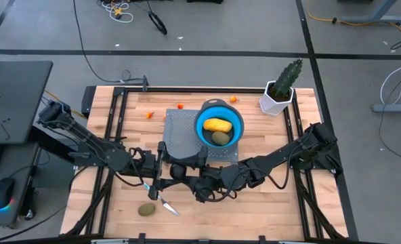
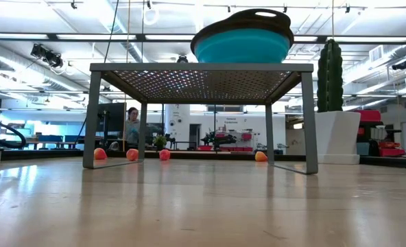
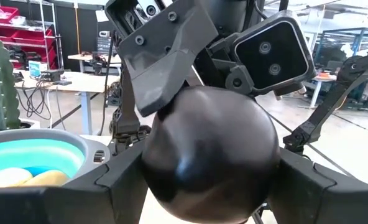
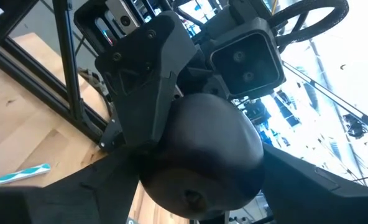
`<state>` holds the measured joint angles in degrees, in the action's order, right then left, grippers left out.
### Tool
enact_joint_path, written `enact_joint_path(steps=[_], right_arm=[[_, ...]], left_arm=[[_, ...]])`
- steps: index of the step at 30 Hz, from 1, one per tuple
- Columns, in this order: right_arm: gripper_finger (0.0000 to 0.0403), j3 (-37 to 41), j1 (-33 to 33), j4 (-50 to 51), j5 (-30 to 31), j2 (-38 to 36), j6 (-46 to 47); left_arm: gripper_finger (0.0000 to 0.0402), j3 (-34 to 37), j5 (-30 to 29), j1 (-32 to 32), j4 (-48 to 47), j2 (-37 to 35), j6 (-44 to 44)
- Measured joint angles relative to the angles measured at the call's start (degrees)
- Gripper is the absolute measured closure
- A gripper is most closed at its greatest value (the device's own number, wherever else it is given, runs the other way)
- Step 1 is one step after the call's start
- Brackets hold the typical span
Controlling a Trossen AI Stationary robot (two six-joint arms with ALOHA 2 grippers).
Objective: Pick & Place Fruit
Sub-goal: Put the black plum into the blue strainer bowl on the shelf
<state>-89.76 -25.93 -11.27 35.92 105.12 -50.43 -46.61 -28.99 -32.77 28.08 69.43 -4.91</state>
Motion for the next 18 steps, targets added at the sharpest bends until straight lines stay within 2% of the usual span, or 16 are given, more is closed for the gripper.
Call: enact_joint_path(steps=[4, 12, 18], right_arm=[[0.0122, 0.0, 0.0, 0.0, 0.0, 0.0, 1.0], [0.0126, 0.0, -0.3, 0.0, 1.0, 0.1, 1.7], [0.0127, 0.0, -0.9, 0.0, 4.7, 0.0, 3.4]], left_arm=[[0.013, 0.0, -0.1, 0.0, -0.1, 0.0, -0.2], [0.0125, -0.1, -0.3, 0.0, -1.7, -0.1, -0.4], [0.01, 0.0, -1.4, -0.9, -8.7, -2.2, -0.3]])
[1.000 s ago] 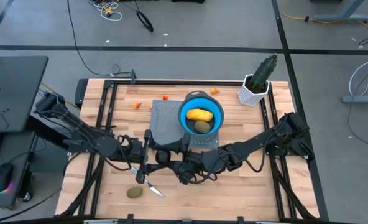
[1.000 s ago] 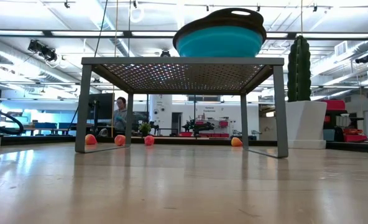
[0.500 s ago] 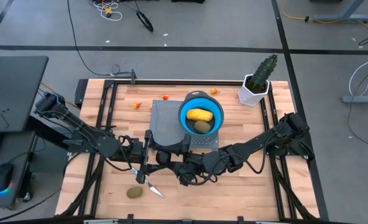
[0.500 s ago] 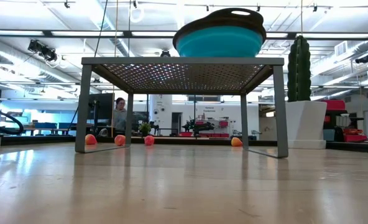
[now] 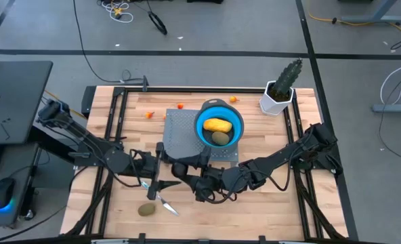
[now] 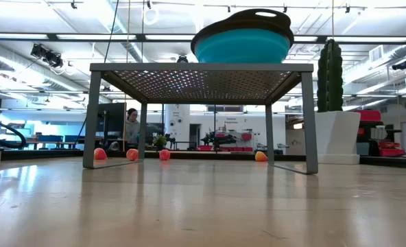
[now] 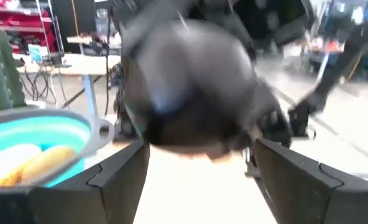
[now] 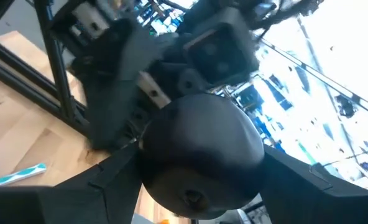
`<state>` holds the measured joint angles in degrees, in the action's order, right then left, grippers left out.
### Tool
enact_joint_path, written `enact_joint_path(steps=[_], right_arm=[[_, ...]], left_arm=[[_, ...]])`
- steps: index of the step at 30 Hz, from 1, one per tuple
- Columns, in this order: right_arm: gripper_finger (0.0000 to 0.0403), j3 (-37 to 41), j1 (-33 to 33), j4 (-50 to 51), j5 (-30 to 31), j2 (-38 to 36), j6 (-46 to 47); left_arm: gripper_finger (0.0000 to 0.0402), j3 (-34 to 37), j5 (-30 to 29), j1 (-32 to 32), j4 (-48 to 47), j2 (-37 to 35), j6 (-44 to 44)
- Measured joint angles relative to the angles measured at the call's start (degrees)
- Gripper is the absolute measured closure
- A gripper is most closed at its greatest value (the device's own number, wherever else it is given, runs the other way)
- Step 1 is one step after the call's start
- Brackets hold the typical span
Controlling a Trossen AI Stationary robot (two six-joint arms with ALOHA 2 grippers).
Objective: Pick & Place Fruit
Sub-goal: Put the black plum into the blue strainer bowl on the shelf
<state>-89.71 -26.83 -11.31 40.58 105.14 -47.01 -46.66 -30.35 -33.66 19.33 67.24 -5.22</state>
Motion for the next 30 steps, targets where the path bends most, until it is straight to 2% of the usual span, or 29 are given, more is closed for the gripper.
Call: enact_joint_path(steps=[4, 10, 15, 20, 30], right_arm=[[0.0127, 0.0, 0.0, 0.5, 2.8, 0.0, 0.5], [0.0127, 0.0, 0.2, 2.1, 19.9, -0.1, 3.6], [0.0127, 0.0, 1.4, 5.3, 27.8, -0.1, 7.1], [0.0127, -0.1, 3.3, 5.5, 35.2, -0.1, 7.6], [0.0127, -0.1, 9.6, 7.2, 44.4, -0.4, 12.2]], left_arm=[[0.0081, 0.1, -1.0, -0.5, -4.2, -2.3, -0.3], [0.0065, 0.1, -2.7, -4.2, -12.2, -9.6, -2.0], [0.0065, 0.1, -9.0, -8.2, -18.7, -14.8, -3.4], [0.0065, 0.1, -15.1, -10.7, -21.2, -15.6, -3.6], [0.0065, 0.1, -15.5, -11.0, -22.7, -15.6, -4.2]])
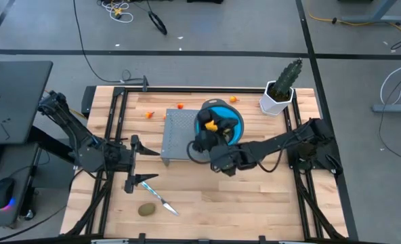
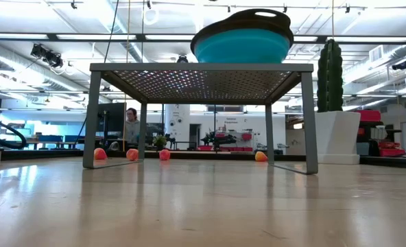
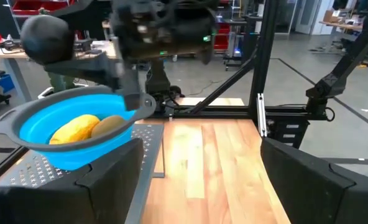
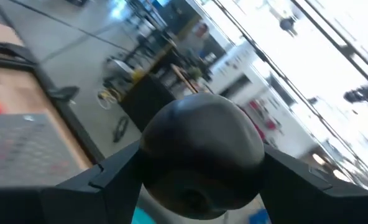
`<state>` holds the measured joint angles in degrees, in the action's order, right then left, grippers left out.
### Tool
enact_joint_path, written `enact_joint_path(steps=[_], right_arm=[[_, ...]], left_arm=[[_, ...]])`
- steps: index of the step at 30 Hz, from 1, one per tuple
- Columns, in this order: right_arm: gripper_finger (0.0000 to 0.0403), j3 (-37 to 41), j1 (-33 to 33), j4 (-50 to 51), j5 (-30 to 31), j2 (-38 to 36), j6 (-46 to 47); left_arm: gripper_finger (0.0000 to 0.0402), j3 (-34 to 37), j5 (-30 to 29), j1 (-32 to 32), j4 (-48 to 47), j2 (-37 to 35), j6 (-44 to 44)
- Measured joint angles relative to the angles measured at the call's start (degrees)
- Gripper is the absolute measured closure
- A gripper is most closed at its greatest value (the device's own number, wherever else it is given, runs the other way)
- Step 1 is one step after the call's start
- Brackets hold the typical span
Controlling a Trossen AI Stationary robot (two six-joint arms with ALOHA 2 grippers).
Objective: Pick & Place Fruit
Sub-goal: Put the black plum into the blue strainer bowl on the shelf
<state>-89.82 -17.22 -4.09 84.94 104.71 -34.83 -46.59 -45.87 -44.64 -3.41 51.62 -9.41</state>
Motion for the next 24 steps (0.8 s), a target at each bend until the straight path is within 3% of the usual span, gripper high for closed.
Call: enact_joint_path(steps=[5, 9, 14, 20, 24], right_arm=[[0.0127, 0.0, 2.2, 3.5, 3.2, 0.0, 4.6], [0.0127, 0.0, 2.9, 5.8, 0.4, 0.0, 7.0], [0.0127, 0.0, 3.0, 12.2, -11.5, -1.6, 12.1], [0.0127, 0.0, 3.8, 35.4, -21.1, -7.9, 29.5], [0.0127, 0.1, 4.9, 43.0, -36.7, -12.8, 38.4]], left_arm=[[0.0065, 0.0, 0.0, 0.0, -0.2, 0.0, -0.3], [0.0065, 0.0, 0.0, 0.0, -0.2, 0.0, -0.3], [0.0065, 0.0, 0.0, 0.0, -0.7, 0.0, -0.3], [0.0065, 0.0, 0.0, 0.0, -1.2, 0.0, -0.3], [0.0065, 0.0, -0.1, 0.0, -1.2, 0.0, -0.3]])
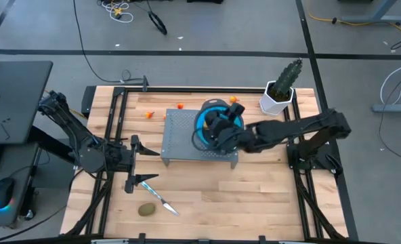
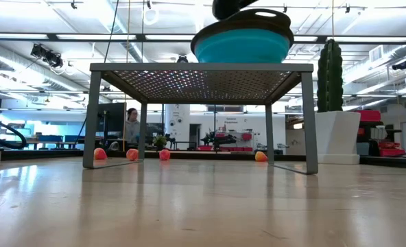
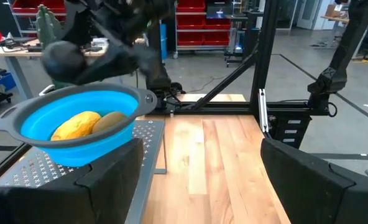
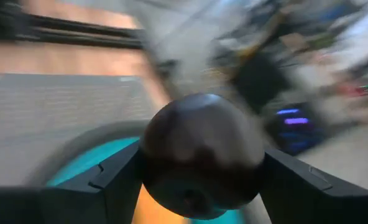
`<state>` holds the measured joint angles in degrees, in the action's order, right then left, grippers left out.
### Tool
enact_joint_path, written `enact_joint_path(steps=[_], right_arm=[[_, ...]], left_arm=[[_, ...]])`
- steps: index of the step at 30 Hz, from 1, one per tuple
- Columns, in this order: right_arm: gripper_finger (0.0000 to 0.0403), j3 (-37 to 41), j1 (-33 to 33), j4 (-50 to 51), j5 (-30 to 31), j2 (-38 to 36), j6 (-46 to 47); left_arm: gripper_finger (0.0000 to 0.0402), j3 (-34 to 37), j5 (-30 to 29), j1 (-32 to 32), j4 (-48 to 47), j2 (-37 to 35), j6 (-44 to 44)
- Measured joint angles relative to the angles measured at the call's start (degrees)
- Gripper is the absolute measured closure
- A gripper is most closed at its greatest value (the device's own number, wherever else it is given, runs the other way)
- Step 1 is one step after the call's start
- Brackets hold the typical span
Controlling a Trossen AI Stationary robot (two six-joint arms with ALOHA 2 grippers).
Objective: Pick & Place Fruit
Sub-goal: Put the black plum into the blue strainer bowl on the shelf, then put the brown kiwi into the blue strainer bowl on the shelf
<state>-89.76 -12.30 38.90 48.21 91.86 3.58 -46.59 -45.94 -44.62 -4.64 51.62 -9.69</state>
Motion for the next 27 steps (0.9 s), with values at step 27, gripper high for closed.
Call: enact_joint_path(steps=[27], right_arm=[[0.0048, 5.6, 0.2, -9.9, -3.2, -2.3, -0.1]], left_arm=[[0.0065, 0.0, -1.2, 0.0, -1.5, 0.0, -0.5]])
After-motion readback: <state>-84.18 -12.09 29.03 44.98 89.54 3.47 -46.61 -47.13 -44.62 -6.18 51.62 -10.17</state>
